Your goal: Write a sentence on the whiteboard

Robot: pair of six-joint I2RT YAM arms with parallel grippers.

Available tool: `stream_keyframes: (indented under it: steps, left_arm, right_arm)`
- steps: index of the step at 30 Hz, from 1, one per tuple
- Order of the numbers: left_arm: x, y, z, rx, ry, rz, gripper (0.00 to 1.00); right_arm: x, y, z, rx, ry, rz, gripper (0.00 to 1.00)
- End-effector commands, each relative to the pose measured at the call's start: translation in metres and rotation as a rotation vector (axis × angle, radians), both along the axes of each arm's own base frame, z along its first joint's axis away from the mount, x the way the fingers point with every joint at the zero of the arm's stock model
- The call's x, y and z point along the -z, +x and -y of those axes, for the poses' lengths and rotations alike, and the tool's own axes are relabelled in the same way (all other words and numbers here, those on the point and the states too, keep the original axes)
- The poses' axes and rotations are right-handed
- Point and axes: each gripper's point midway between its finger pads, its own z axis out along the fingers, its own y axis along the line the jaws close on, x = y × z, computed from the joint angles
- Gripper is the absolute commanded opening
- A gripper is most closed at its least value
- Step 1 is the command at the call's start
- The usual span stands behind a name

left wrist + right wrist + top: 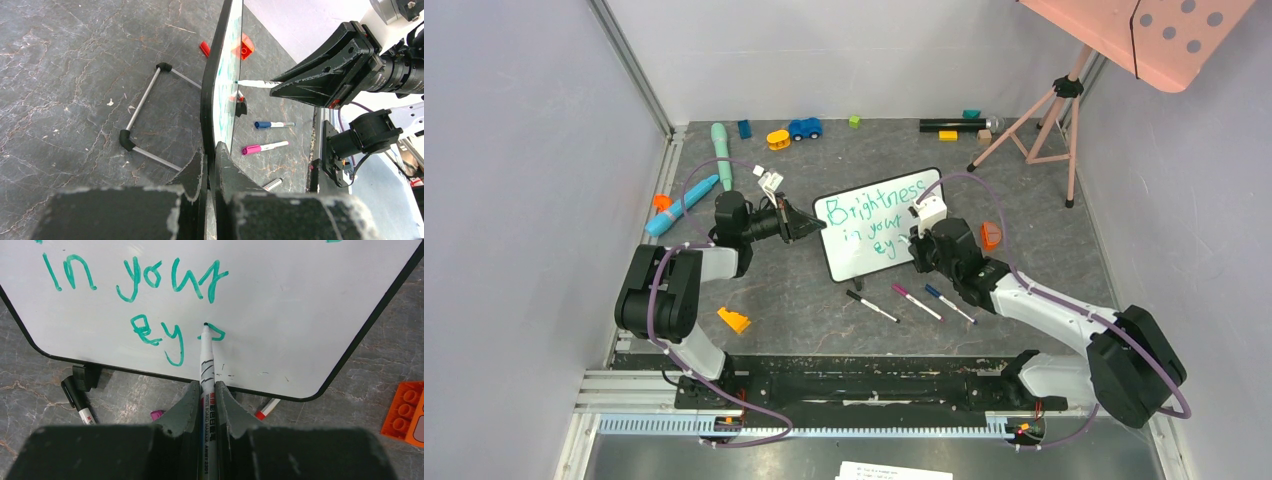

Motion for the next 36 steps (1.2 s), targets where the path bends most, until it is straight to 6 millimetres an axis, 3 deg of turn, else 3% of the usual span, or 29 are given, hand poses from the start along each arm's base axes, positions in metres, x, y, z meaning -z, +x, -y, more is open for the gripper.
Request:
stream_keyframes:
  steps: [1, 9, 18, 25, 36]
  left_arm:
    - [-0.001, -0.001, 0.0, 0.027, 0.058, 0.145, 0.02]
    - [-0.001, -0.001, 0.0, 0.027, 0.057, 0.145, 0.02]
    - [-0.001, -0.001, 0.0, 0.028, 0.058, 0.145, 0.02]
    - [-0.001, 0.0, 0.0, 0.026, 0.059, 0.147, 0.02]
    - [-0.001, -0.001, 0.0, 0.026, 0.06, 0.148, 0.02]
  right_arm:
    - [0.0, -0.003, 0.001, -0.009, 0.019, 0.012, 0.0]
    - [0.01, -0.012, 0.007, -0.01, 0.009, -0.006, 0.0]
    - [0.008, -0.005, 0.021, 0.071, -0.036, 0.006, 0.0]
    - [-0.002, 0.001, 0.021, 0.089, -0.031, 0.028, 0.0]
    - [-0.039, -0.006, 0.019, 0.048, 0.046, 0.119, 0.0]
